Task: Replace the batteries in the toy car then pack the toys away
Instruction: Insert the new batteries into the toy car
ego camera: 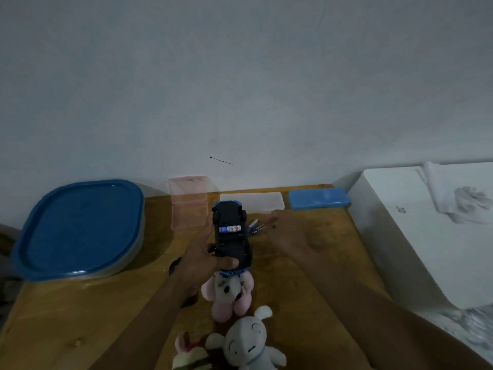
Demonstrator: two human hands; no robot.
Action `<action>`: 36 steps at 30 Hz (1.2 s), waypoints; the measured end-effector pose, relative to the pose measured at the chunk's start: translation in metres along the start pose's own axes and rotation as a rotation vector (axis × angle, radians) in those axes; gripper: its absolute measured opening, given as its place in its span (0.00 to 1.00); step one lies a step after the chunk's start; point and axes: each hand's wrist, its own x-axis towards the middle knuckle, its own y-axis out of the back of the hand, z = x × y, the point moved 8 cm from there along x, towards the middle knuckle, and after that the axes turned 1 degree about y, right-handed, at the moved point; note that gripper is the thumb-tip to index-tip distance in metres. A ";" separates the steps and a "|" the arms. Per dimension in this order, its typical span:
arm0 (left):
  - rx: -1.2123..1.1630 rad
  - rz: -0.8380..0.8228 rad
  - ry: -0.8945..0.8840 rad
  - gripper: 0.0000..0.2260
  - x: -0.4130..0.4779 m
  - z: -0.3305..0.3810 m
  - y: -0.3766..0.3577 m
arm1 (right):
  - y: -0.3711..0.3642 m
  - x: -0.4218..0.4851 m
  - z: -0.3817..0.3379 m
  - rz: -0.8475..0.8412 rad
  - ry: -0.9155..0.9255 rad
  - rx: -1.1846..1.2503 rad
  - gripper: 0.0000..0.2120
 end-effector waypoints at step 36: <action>0.015 0.020 -0.050 0.45 0.003 0.019 -0.008 | 0.026 -0.022 -0.016 0.134 0.176 0.179 0.05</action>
